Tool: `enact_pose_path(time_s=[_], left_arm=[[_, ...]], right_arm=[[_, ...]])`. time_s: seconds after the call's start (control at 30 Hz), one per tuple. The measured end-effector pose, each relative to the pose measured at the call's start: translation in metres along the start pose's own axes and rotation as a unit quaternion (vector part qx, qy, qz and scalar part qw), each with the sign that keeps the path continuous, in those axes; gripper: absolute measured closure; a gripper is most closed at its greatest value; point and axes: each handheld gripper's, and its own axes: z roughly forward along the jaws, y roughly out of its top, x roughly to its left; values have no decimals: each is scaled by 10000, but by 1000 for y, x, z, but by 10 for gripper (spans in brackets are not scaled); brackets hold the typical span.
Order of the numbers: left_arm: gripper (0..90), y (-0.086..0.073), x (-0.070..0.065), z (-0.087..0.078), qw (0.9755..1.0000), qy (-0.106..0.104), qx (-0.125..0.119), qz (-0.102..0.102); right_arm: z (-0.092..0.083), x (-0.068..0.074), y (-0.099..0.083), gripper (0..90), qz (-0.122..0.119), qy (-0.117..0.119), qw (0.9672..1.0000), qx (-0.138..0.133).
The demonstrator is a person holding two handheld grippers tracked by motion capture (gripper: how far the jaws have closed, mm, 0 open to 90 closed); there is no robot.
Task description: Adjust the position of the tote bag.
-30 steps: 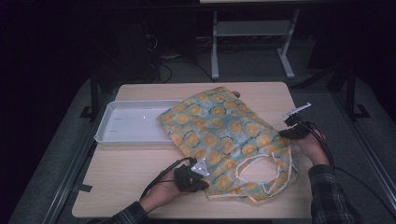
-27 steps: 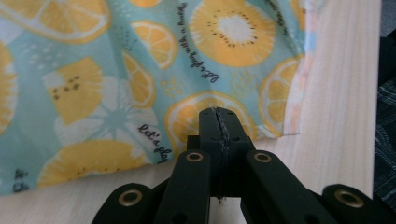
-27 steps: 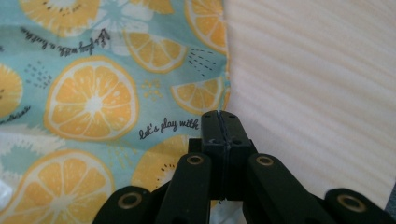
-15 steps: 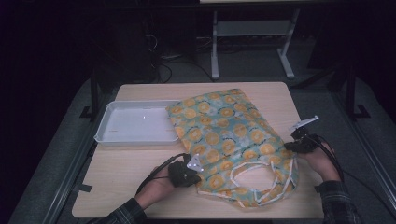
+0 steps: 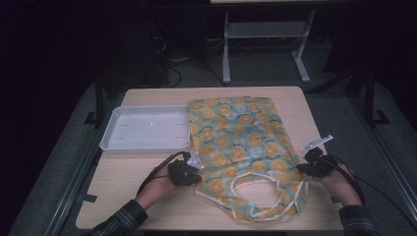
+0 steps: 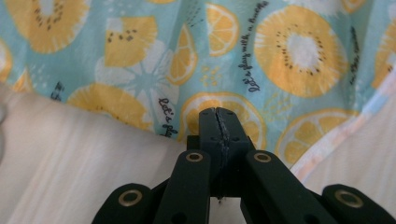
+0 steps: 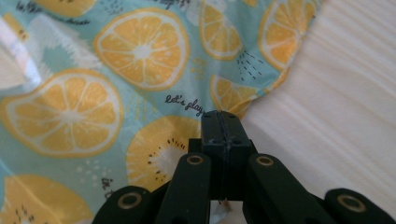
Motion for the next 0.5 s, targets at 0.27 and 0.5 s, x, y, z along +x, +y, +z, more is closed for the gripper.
enact_pose_path(time_s=[0.27, 0.5], left_arm=[[896, -9, 16, -5, 9998, 110, 23, -184], [896, -15, 19, -8, 9997, 97, 43, -212]], right_arm=[[-3, 27, -6, 894, -255, 169, 9995, 5], [-5, 40, -14, 894, -314, 271, 9991, 2]])
